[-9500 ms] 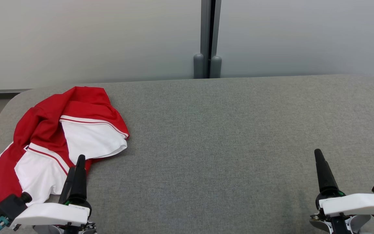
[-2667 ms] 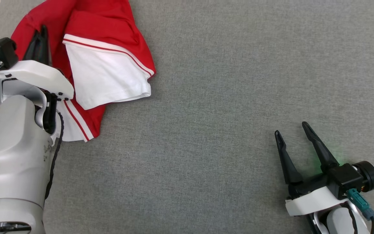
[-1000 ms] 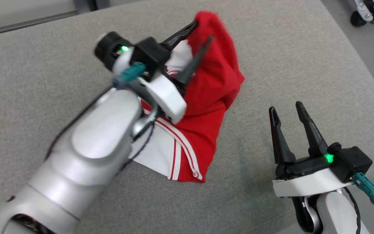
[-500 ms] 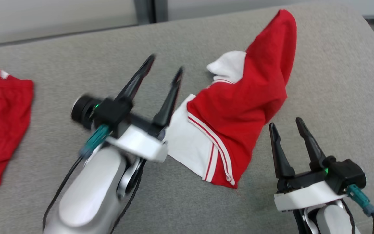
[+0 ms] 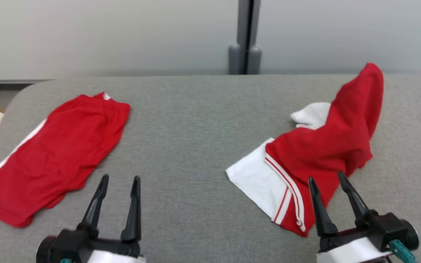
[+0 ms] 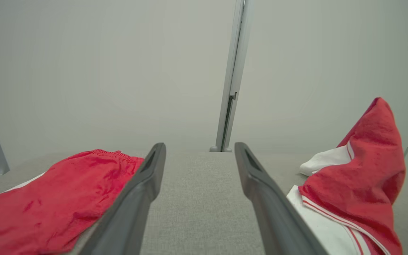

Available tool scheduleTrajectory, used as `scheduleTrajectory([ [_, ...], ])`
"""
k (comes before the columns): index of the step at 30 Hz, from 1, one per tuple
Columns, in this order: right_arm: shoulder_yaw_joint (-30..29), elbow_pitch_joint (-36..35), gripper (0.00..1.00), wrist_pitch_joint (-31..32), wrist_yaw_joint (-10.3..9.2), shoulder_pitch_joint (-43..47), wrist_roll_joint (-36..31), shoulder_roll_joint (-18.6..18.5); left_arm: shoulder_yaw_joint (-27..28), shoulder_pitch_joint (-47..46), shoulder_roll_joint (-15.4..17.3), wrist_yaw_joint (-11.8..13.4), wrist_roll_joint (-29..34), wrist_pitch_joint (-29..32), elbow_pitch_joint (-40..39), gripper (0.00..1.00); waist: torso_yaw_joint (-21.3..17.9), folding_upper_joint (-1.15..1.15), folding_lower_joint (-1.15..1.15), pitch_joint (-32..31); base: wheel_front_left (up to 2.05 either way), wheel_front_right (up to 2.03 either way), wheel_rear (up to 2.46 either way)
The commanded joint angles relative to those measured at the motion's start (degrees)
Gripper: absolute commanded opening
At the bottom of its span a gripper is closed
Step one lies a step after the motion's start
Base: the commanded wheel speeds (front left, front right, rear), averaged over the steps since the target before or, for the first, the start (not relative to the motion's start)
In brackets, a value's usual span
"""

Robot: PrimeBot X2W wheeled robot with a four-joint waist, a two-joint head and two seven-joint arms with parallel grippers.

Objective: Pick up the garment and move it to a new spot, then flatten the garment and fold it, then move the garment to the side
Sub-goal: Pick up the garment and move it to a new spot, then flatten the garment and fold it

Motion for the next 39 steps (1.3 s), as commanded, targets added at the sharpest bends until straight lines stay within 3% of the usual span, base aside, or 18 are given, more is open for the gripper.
scheduleTrajectory([
  [1, -0.8, -0.4, 1.0, -0.1, -0.12, 1.4, -0.7, -0.2, 1.1, 2.0, 0.1, -0.2, 1.0, 0.0, -0.2, 1.0, 3.5, 0.0, 0.0, -3.2, 0.0, 0.0, 0.0],
  [7, -3.0, -1.9, 1.0, -0.1, -0.12, 4.5, -1.3, -0.2, 2.2, 8.0, -0.1, 1.4, 2.6, 0.0, -0.2, 1.0, 4.0, 0.0, 0.0, -4.6, 0.0, 0.0, 0.0],
  [13, -3.5, -1.5, 1.0, -0.1, -0.11, 5.7, -1.2, -0.2, 1.5, 8.2, -0.1, 3.1, 3.6, 0.0, 0.8, 1.0, 4.0, 0.0, 0.0, -5.0, 0.0, 0.0, 0.0],
  [29, -3.1, -1.5, 1.0, -0.1, -0.11, 4.6, -0.7, -0.2, 0.7, 7.6, -0.1, 3.4, 5.7, 0.0, 1.7, 1.0, 4.1, 0.0, 0.0, -5.2, 0.0, 0.0, 0.0],
  [39, -3.1, -1.9, 1.0, -0.1, -0.12, 3.9, -0.6, -0.2, 0.0, 7.2, -0.1, 2.8, 6.0, 0.0, 1.8, 1.0, 2.2, 0.0, 0.0, -4.3, 0.0, 0.0, 0.0],
])
